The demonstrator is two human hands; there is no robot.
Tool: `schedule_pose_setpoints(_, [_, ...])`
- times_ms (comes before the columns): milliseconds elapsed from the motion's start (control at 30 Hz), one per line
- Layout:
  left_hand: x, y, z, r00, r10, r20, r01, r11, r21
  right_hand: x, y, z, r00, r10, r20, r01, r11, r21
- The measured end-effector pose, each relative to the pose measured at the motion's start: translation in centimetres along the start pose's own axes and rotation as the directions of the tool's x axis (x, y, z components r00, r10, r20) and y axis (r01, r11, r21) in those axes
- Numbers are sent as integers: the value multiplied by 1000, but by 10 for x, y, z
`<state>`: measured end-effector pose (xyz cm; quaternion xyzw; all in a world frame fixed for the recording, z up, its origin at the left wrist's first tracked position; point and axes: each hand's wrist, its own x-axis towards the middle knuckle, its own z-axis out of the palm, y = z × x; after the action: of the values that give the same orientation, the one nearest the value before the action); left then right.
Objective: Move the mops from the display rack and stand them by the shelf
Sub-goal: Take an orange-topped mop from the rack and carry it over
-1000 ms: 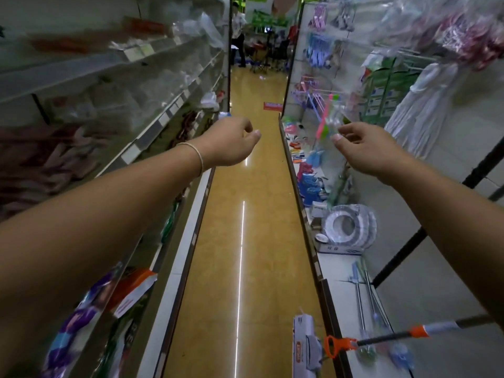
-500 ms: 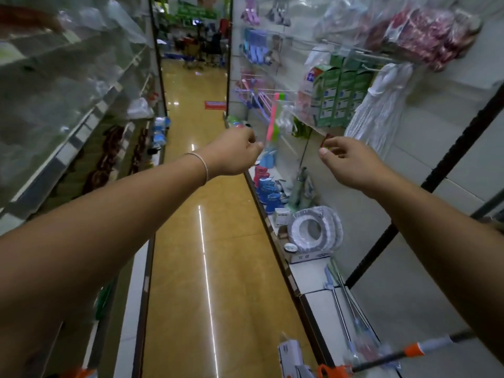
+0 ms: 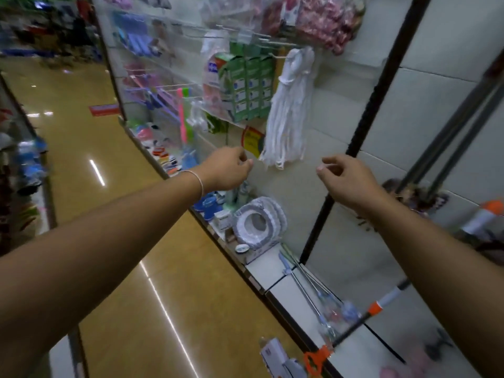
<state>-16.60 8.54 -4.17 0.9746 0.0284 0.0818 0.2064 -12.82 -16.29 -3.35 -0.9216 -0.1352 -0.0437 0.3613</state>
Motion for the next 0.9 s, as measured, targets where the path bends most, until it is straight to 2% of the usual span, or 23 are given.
schedule_pose_setpoints(167, [49,49,37,993,110,32,-108,992,-58,7,56,-38,991,104,-88,-107,994,-36])
schedule_pose_setpoints(500, [101,161,131,938,296,182,-267,949,-168,1,178,-94,933,291,-212,-283,957,72])
schedule_pose_setpoints(700, [106,211,212,834,414,365,-362,909,-205,-25,264,-93,839,481,-254,-457,877,149])
schedule_pose_setpoints(900, [103,233,299,708,452,542,-367,892,-265,-33,331,-57,729,641,-239,-605,767,212])
